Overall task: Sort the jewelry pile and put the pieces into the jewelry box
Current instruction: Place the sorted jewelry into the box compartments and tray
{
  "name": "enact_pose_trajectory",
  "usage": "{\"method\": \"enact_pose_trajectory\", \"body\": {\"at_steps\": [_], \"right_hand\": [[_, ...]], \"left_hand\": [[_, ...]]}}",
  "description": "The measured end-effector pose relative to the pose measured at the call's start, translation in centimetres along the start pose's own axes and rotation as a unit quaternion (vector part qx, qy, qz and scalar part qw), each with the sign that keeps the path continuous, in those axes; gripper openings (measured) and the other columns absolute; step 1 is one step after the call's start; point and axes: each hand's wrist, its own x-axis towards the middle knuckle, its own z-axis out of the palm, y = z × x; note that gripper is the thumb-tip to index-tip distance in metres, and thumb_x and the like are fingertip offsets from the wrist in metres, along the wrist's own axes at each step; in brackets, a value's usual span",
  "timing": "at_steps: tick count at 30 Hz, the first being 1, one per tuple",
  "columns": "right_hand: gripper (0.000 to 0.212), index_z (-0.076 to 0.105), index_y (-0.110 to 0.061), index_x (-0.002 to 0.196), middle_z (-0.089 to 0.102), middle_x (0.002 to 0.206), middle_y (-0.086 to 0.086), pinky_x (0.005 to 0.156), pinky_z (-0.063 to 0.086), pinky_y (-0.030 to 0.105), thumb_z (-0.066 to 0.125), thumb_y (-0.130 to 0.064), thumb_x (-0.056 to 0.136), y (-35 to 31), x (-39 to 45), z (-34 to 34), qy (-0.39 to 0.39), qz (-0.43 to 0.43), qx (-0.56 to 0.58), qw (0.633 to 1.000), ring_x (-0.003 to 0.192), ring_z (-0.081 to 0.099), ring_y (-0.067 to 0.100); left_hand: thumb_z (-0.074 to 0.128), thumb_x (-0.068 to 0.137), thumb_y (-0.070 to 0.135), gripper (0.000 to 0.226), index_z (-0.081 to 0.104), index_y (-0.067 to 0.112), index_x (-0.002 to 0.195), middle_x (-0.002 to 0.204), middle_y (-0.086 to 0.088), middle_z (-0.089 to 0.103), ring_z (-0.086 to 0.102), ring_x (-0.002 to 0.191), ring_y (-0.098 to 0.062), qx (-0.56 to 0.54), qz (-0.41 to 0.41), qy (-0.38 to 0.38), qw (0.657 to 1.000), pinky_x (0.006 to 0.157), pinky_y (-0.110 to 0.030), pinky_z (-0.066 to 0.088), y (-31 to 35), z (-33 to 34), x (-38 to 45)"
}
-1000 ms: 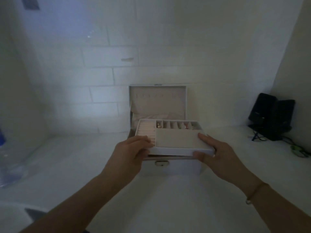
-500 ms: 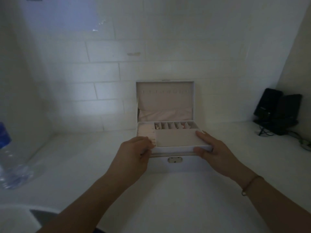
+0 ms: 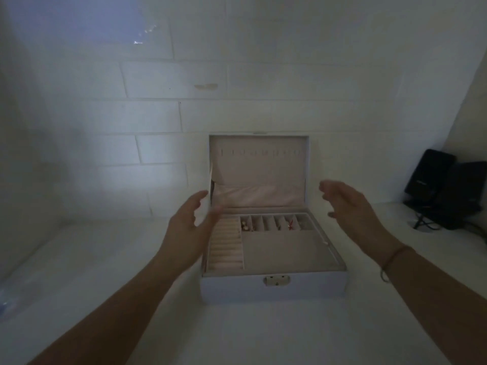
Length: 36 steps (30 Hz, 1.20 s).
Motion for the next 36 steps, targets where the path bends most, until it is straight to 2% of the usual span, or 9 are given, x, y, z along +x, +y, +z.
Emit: {"method": "enact_pose_trajectory", "body": {"at_steps": [4, 10, 16, 19, 22, 24, 28, 33, 36], "right_hand": [[0.072, 0.036, -0.021, 0.143, 0.039, 0.149, 0.001, 0.110, 0.033, 0.047, 0.034, -0.068, 0.088, -1.4, 5.9, 1.2, -0.050, 0.125, 0.150, 0.979, 0.132, 0.041, 0.018], [0.070, 0.023, -0.023, 0.149, 0.046, 0.144, 0.000, 0.116, 0.011, 0.052, 0.016, -0.065, 0.093, -2.8, 5.3, 0.8, -0.042, 0.158, 0.191, 0.968, 0.132, 0.042, 0.016], [0.084, 0.046, -0.026, 0.135, 0.050, 0.134, -0.012, 0.109, 0.034, 0.034, 0.036, -0.077, 0.070, -2.2, -1.8, -1.8, 0.015, 0.051, 0.173, 0.984, 0.098, 0.058, -0.014], [0.075, 0.050, -0.033, 0.129, 0.053, 0.121, -0.021, 0.099, 0.042, 0.028, 0.048, -0.078, 0.068, -1.1, -5.5, -2.4, -0.013, 0.017, 0.155, 0.988, 0.101, 0.062, -0.003], [0.050, 0.054, -0.042, 0.120, 0.063, 0.114, -0.015, 0.091, 0.042, 0.025, 0.053, -0.062, 0.074, 0.2, -7.3, -2.3, -0.040, 0.044, 0.142, 0.988, 0.107, 0.061, 0.004], [0.034, 0.063, -0.037, 0.109, 0.067, 0.113, -0.010, 0.093, 0.047, 0.029, 0.057, -0.047, 0.078, 0.7, -8.0, -2.0, -0.032, 0.037, 0.133, 0.990, 0.105, 0.062, 0.002], [0.017, 0.072, -0.028, 0.093, 0.062, 0.122, -0.012, 0.089, 0.051, 0.027, 0.065, -0.014, 0.086, 2.1, -9.0, -1.2, -0.038, 0.030, 0.127, 0.991, 0.097, 0.063, -0.007], [0.020, 0.072, -0.027, 0.096, 0.059, 0.126, -0.014, 0.087, 0.053, 0.034, 0.068, -0.011, 0.084, 3.2, -9.1, -1.0, -0.039, 0.029, 0.144, 0.988, 0.101, 0.065, 0.001], [0.020, 0.070, -0.026, 0.099, 0.057, 0.130, -0.012, 0.081, 0.052, 0.023, 0.070, -0.015, 0.081, 3.6, -9.1, -0.7, -0.036, 0.010, 0.139, 0.990, 0.107, 0.063, 0.006]], "left_hand": [[0.039, 0.081, 0.082, 0.090, 0.031, 0.026, 0.152, 0.157, 0.003, 0.035, 0.034, 0.140, -0.013, -0.161, -0.120, -0.048, 0.979, 0.121, -0.046, 0.020, 1.5, 0.3, 4.6], [0.021, 0.097, 0.065, 0.065, 0.052, 0.023, 0.137, 0.134, 0.004, 0.054, 0.049, 0.125, -0.018, -0.194, -0.138, -0.033, 0.971, 0.114, -0.045, 0.021, 2.3, -0.2, 4.9], [0.031, 0.079, 0.085, 0.063, 0.062, 0.038, 0.107, 0.141, -0.002, 0.055, 0.047, 0.133, -0.019, -0.191, -0.128, -0.001, 0.973, 0.118, -0.051, 0.024, 2.0, -2.0, -0.3], [0.042, 0.053, 0.092, 0.090, 0.068, 0.032, 0.114, 0.133, 0.000, 0.062, 0.055, 0.125, -0.020, -0.147, -0.151, -0.002, 0.977, 0.116, -0.049, 0.032, 1.0, -1.7, -3.3], [0.055, 0.072, 0.081, 0.049, 0.073, 0.039, 0.089, 0.111, 0.010, 0.071, 0.064, 0.106, -0.013, -0.122, -0.132, 0.001, 0.984, 0.107, -0.043, 0.044, 0.3, -1.1, -5.1], [0.057, 0.085, 0.065, 0.028, 0.071, 0.043, 0.094, 0.106, 0.016, 0.073, 0.066, 0.102, -0.007, -0.117, -0.100, -0.002, 0.988, 0.102, -0.042, 0.048, 0.2, -0.5, -6.1], [0.051, 0.090, 0.053, 0.027, 0.065, 0.040, 0.110, 0.110, 0.014, 0.069, 0.064, 0.102, -0.014, -0.097, -0.099, 0.011, 0.990, 0.094, -0.049, 0.052, 0.6, 0.4, -7.3], [0.055, 0.096, 0.046, 0.021, 0.061, 0.039, 0.115, 0.116, 0.008, 0.066, 0.064, 0.103, -0.017, -0.099, -0.099, 0.002, 0.990, 0.078, -0.038, 0.056, 0.7, 0.4, -7.4], [0.051, 0.100, 0.038, 0.021, 0.056, 0.042, 0.121, 0.119, 0.006, 0.065, 0.066, 0.097, -0.010, -0.119, -0.105, -0.012, 0.987, 0.072, -0.034, 0.056, 0.8, 0.4, -7.5]]}}
